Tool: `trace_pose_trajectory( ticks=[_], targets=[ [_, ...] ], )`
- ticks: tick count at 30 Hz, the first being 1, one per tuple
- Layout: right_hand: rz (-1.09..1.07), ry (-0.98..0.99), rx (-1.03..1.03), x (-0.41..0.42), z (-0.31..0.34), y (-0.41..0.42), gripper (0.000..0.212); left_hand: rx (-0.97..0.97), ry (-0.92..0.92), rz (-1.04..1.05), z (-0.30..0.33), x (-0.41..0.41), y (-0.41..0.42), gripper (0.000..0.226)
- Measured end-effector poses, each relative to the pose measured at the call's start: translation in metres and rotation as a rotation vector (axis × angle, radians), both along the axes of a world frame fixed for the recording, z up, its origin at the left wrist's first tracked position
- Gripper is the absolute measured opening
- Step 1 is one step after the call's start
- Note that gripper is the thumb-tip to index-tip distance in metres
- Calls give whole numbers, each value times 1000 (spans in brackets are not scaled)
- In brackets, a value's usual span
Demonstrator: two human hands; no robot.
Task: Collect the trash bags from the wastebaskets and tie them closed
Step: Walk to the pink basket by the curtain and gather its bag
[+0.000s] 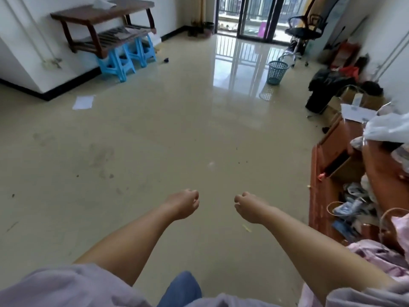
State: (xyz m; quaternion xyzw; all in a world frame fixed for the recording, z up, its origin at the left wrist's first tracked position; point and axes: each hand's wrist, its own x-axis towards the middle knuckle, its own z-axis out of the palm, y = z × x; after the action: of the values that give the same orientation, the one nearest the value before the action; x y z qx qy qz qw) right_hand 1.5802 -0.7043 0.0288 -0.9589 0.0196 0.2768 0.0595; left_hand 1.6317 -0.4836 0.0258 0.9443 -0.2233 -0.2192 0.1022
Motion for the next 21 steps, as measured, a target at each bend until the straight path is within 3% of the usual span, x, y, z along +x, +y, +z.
trace_pose_trajectory(
  ticks=[13, 21],
  targets=[
    [-77, -24, 53, 355, -10, -58, 38, 61, 23, -56, -1, 374, -61, 31],
    [-125, -41, 83, 547, -21, -130, 39, 90, 53, -102, -8, 569, -140, 31]
  ],
)
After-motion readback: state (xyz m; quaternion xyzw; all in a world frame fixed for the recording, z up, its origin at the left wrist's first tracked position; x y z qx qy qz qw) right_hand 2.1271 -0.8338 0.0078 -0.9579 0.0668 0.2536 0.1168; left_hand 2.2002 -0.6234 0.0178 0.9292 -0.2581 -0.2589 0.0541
